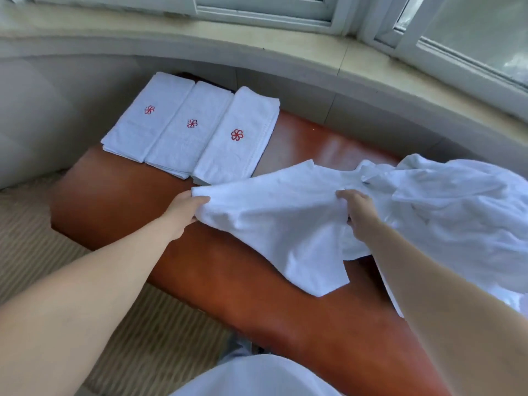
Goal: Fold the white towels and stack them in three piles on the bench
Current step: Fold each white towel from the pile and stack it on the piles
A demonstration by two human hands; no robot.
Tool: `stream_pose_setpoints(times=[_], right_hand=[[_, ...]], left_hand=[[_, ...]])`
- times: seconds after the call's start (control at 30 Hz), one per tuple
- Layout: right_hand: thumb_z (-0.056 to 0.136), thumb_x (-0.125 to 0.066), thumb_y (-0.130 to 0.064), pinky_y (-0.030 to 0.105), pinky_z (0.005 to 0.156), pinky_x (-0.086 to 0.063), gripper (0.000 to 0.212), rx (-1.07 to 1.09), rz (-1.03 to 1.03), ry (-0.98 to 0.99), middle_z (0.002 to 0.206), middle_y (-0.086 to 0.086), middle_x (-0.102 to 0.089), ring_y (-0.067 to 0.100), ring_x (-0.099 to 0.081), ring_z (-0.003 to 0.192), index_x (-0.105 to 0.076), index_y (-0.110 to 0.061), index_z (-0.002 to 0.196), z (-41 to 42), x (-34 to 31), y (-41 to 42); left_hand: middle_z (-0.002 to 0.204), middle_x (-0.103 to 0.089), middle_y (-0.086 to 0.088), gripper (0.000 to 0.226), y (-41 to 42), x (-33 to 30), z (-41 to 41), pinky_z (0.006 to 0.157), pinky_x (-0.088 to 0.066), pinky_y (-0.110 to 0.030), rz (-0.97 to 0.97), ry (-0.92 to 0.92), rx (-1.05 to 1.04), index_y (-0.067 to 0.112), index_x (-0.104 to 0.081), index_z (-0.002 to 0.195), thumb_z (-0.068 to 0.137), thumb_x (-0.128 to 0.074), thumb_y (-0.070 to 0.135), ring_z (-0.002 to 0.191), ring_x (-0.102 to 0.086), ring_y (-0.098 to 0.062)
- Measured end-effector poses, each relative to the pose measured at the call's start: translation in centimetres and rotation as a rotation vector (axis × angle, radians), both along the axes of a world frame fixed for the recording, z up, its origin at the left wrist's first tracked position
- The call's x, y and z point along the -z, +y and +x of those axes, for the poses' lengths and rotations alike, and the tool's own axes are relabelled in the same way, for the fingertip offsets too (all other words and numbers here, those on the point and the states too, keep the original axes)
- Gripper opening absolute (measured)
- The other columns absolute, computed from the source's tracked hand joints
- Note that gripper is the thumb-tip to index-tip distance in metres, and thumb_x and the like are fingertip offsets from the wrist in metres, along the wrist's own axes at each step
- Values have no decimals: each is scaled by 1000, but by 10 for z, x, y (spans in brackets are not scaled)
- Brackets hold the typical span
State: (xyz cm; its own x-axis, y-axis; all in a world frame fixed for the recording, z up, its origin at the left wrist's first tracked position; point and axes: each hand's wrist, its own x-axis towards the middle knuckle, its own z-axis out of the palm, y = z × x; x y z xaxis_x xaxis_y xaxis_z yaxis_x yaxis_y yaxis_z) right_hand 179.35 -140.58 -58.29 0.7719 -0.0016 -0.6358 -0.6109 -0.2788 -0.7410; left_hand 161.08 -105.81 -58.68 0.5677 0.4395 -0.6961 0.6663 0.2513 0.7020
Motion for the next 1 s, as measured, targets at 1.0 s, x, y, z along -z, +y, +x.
stream_pose_setpoints(times=[1.0], right_hand=[[91, -74, -13, 46, 81, -58, 18, 122, 299, -337, 86, 8, -56, 28, -57, 77, -64, -15, 106, 41, -212, -96]], left_hand=[[87, -62, 6, 13, -28, -207, 52, 73, -46, -23, 108, -323, -2, 28, -70, 94, 100, -65, 18, 76, -56, -11]])
